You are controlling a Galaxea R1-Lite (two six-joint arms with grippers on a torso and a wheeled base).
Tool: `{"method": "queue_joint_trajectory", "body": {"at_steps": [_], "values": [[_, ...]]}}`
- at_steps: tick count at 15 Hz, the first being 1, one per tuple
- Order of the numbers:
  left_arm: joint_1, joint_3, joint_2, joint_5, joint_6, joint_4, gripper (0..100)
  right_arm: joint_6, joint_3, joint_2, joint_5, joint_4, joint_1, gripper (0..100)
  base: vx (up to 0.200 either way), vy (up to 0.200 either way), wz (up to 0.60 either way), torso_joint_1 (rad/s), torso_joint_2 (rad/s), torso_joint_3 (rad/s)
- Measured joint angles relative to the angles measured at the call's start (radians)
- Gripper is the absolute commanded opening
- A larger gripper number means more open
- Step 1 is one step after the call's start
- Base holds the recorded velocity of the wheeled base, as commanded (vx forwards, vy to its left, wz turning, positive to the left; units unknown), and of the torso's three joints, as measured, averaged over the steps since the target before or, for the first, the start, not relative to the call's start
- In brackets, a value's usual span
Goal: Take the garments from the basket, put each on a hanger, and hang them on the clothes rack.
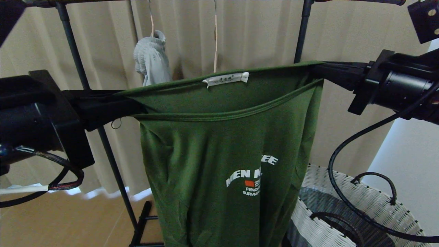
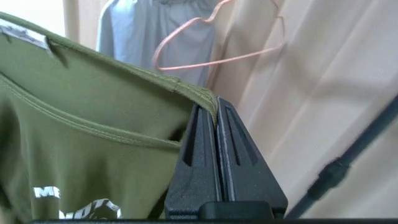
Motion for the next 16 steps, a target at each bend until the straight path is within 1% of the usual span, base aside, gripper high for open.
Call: {"method": "queue_joint_trajectory", "body": {"at_steps": [2,3,4,5,6,7,10,16], "values": [[-0.001,-0.043,0.024,0.053,-0.038,0.021,0,0.000,0.000,-0.028,0.000,0.055,-0.012,0,0.000,0.000,0.00,0.000,0.00,0.000],[-0.002,-0.083,0.051,0.102,-0.063,0.026,0,0.000,0.000,-0.053,-0.001,0.095,-0.018,0,0.000,0.000,0.00,0.000,0.00,0.000],[-0.009,-0.125,0.089,0.184,-0.091,0.028,0,0.000,-0.001,-0.089,-0.001,0.138,-0.025,0,0.000,0.000,0.00,0.000,0.00,0.000],[-0.024,-0.156,0.121,0.241,-0.126,0.029,0,0.000,-0.001,-0.125,-0.001,0.180,-0.030,0,0.000,0.000,0.00,0.000,0.00,0.000],[-0.041,-0.172,0.144,0.255,-0.144,0.035,0,0.000,0.008,-0.157,-0.003,0.225,-0.035,0,0.000,0.000,0.00,0.000,0.00,0.000],[-0.055,-0.180,0.160,0.259,-0.149,0.036,0,0.000,0.021,-0.183,-0.004,0.243,-0.036,0,0.000,0.000,0.00,0.000,0.00,0.000],[-0.076,-0.183,0.182,0.260,-0.150,0.037,0,0.000,0.053,-0.217,-0.003,0.246,-0.032,0,0.000,0.000,0.00,0.000,0.00,0.000],[-0.078,-0.173,0.187,0.259,-0.149,0.036,0,0.000,0.059,-0.234,-0.002,0.254,-0.031,0,0.000,0.000,0.00,0.000,0.00,0.000]]}}
